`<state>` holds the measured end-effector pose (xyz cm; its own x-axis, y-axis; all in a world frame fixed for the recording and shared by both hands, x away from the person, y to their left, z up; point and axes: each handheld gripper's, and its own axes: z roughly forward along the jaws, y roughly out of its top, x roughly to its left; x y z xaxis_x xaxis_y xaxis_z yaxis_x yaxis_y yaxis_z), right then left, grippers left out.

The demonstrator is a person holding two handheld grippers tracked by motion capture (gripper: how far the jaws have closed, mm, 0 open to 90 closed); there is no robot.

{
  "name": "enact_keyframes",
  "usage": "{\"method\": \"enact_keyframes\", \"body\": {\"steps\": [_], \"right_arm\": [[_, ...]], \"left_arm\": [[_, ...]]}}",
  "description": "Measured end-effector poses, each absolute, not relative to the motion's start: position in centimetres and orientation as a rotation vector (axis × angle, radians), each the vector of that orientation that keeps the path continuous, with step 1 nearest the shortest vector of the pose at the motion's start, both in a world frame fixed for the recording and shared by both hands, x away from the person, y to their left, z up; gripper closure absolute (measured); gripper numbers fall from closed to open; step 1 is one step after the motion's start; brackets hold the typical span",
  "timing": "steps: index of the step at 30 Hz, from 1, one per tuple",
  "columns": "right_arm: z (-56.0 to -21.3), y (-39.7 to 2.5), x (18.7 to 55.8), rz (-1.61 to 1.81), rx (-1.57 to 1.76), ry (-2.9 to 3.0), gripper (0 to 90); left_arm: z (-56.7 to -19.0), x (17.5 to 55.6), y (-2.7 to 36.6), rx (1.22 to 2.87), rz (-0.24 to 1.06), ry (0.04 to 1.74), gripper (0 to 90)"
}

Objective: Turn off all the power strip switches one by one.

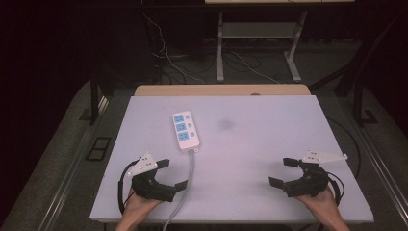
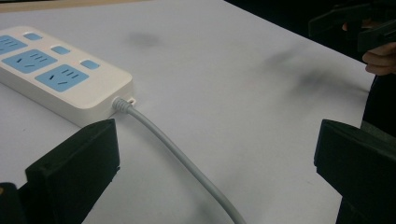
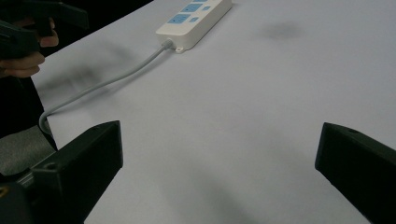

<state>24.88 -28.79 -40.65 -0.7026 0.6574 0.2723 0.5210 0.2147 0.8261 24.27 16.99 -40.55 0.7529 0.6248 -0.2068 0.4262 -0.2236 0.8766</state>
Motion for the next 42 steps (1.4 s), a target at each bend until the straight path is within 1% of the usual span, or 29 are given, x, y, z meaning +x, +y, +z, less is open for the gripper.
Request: {"method": "enact_keyframes", "body": {"steps": [8, 26, 42], "right_arm": [[-40.7, -29.0, 24.9, 1.501, 1.151, 2.335, 0.7], [-40.7, -29.2, 24.8, 1.496, 1.157, 2.332, 0.7], [-40.8, -29.1, 24.7, 1.495, 1.155, 2.334, 0.7]], "left_arm": [[-39.5, 25.1, 16.5, 1.895, 0.197, 0.803, 0.0], [-37.1, 27.3, 16.3, 1.971, 0.218, 0.780, 0.0], [-35.3, 29.2, 15.7, 2.035, 0.195, 0.762, 0.0]]}}
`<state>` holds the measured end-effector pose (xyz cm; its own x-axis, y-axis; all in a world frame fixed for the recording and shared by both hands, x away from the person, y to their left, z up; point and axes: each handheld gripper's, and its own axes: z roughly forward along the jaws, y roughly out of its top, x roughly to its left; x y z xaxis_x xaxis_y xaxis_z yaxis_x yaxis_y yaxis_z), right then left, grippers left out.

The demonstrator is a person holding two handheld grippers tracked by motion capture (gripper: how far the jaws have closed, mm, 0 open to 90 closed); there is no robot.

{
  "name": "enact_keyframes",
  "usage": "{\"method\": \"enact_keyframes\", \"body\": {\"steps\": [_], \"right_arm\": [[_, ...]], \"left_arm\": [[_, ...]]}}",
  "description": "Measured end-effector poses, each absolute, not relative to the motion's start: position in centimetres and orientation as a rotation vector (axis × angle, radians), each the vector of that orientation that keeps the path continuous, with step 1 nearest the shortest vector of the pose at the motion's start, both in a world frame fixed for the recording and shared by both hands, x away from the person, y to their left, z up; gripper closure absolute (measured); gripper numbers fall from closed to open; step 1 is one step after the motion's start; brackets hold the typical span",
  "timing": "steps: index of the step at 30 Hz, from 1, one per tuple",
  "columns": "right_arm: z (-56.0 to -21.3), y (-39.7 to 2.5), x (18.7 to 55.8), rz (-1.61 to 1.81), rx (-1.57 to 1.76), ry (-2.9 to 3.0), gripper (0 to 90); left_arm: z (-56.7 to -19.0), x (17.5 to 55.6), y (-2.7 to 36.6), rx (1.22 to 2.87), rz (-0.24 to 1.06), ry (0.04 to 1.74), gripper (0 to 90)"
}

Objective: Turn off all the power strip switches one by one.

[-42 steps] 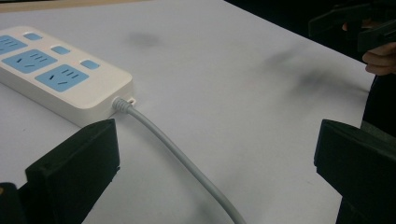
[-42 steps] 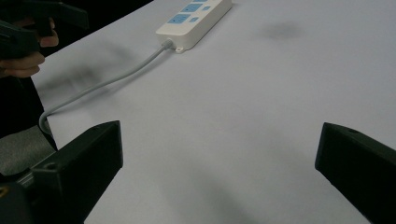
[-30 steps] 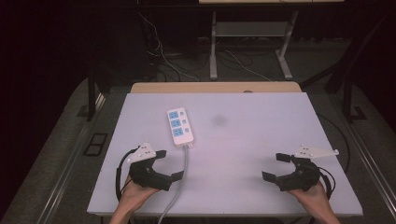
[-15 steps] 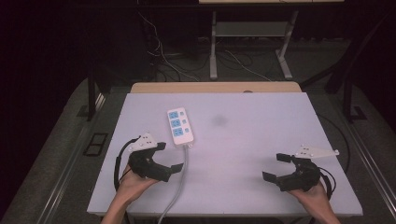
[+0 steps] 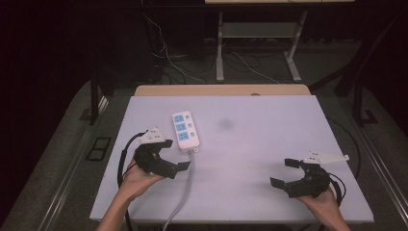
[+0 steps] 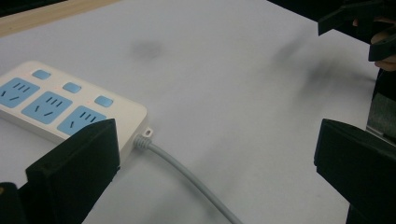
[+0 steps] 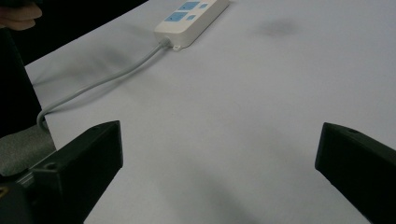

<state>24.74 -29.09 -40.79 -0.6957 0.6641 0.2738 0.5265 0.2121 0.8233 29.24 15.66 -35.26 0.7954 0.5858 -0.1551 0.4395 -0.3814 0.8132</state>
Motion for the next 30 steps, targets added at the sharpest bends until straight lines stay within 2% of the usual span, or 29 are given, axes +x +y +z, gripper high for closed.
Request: {"method": "enact_keyframes", "body": {"steps": [30], "right_arm": [[-40.9, -29.0, 24.7, 1.479, 1.149, 2.342, 0.7]], "left_arm": [[-33.6, 33.9, 13.7, 2.189, 0.163, 0.696, 0.0]]}}
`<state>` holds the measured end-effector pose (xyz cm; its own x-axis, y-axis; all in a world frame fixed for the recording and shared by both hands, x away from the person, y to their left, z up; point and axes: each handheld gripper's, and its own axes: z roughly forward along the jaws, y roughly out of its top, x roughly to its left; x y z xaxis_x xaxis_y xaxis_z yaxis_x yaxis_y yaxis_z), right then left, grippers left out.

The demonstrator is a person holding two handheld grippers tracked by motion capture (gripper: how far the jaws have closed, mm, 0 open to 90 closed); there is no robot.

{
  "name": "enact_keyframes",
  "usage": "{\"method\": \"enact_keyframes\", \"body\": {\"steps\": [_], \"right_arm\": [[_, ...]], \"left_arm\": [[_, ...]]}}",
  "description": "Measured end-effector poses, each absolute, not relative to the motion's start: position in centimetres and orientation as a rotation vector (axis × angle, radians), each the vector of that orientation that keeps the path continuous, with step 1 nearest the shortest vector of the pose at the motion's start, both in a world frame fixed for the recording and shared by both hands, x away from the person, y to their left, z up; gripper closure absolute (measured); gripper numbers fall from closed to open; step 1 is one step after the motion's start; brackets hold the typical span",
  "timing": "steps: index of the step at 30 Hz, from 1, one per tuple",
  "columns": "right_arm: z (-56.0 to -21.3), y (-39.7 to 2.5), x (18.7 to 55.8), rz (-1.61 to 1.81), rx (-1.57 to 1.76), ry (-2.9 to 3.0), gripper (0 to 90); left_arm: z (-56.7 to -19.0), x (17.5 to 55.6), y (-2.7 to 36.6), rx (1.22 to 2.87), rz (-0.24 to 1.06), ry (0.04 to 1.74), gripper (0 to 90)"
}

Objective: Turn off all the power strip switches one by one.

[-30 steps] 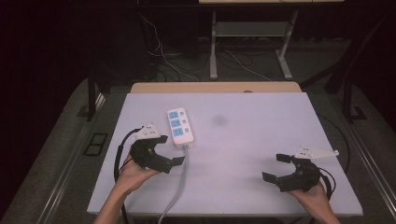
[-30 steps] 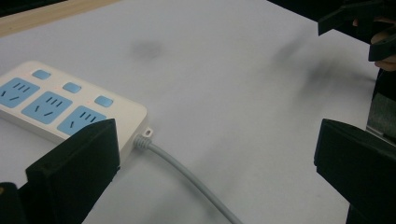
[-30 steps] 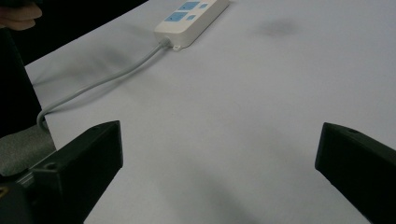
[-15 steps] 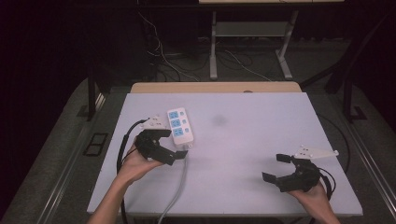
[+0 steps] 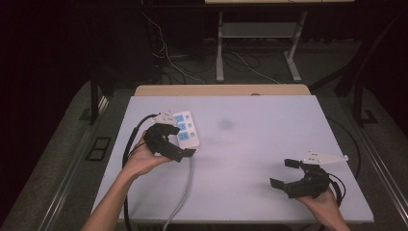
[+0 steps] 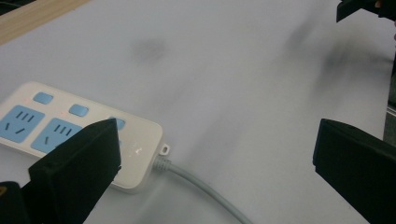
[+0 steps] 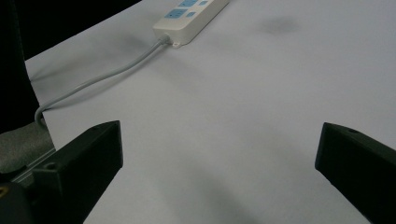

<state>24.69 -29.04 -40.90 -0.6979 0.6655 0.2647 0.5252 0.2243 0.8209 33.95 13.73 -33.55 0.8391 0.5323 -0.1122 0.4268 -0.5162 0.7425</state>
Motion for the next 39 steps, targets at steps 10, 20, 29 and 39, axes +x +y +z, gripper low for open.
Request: {"method": "enact_keyframes", "body": {"steps": [10, 20, 29, 39], "right_arm": [[-41.0, -29.0, 24.7, 1.477, 1.146, 2.346, 0.7], [-41.0, -29.0, 24.7, 1.478, 1.144, 2.350, 0.7], [-41.1, -29.0, 24.7, 1.474, 1.146, 2.357, 0.7], [-41.1, -29.1, 24.7, 1.474, 1.143, 2.355, 0.7]], "left_arm": [[-32.5, 35.7, 13.3, 2.224, 0.174, 0.678, 0.5], [-32.5, 37.6, 12.9, 2.245, 0.175, 0.685, 7.1], [-33.0, 39.2, 12.6, 2.262, 0.142, 0.703, 14.0], [-34.1, 40.5, 12.7, 2.266, 0.128, 0.726, 25.9]]}}
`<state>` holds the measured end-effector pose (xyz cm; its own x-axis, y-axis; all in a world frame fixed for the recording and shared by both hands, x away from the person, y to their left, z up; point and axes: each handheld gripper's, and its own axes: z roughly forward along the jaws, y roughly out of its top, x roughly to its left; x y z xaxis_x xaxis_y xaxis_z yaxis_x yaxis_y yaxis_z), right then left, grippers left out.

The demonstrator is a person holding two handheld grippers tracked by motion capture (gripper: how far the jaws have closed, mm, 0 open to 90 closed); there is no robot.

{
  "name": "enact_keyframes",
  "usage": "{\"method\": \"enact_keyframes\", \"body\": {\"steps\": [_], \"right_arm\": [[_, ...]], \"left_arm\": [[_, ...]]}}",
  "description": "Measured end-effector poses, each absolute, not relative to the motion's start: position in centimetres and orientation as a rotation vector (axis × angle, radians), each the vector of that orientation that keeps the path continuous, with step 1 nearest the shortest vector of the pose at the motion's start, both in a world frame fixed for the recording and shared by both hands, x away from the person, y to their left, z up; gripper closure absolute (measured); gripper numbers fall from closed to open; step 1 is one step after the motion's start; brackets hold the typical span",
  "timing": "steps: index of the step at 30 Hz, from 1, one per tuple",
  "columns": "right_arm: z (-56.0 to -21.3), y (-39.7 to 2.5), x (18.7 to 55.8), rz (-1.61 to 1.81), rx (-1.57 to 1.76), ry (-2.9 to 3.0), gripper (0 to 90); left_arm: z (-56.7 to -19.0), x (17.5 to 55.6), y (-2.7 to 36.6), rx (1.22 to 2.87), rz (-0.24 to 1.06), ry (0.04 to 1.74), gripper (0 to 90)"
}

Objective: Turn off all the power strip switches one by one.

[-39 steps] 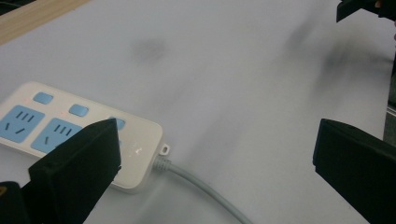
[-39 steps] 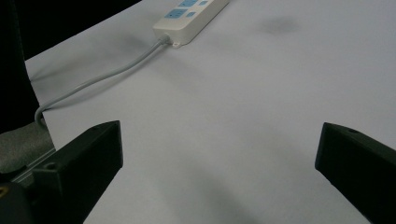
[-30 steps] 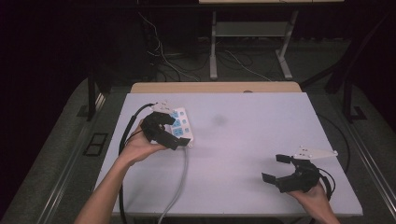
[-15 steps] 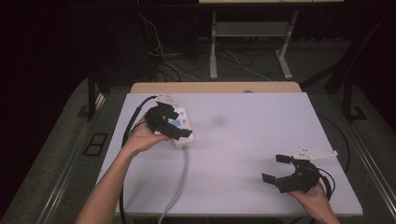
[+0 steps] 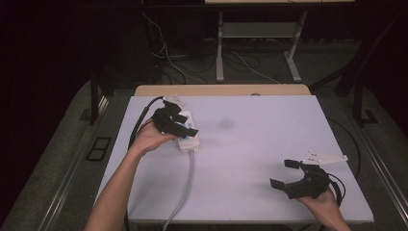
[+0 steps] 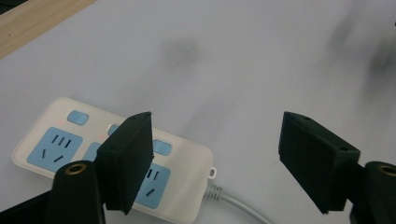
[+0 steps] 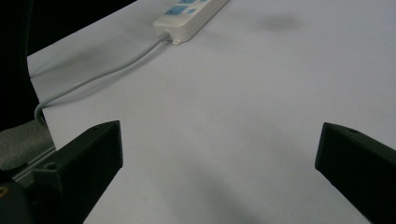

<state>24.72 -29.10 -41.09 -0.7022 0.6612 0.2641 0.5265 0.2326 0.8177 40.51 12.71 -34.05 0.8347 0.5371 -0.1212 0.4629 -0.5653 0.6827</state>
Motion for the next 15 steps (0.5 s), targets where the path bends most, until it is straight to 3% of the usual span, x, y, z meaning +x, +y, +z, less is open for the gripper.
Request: {"method": "enact_keyframes", "body": {"steps": [4, 13, 15], "right_arm": [[-41.1, -29.1, 24.7, 1.475, 1.142, 2.358, 0.7], [-41.1, -29.0, 24.7, 1.477, 1.135, 2.352, 0.7], [-41.1, -29.0, 24.7, 1.477, 1.135, 2.351, 0.7]], "left_arm": [[-34.4, 40.8, 12.6, 2.271, 0.130, 0.718, 32.8], [-35.1, 41.4, 12.5, 2.256, 0.148, 0.734, 59.6], [-35.3, 41.6, 12.4, 2.255, 0.140, 0.741, 62.0]]}}
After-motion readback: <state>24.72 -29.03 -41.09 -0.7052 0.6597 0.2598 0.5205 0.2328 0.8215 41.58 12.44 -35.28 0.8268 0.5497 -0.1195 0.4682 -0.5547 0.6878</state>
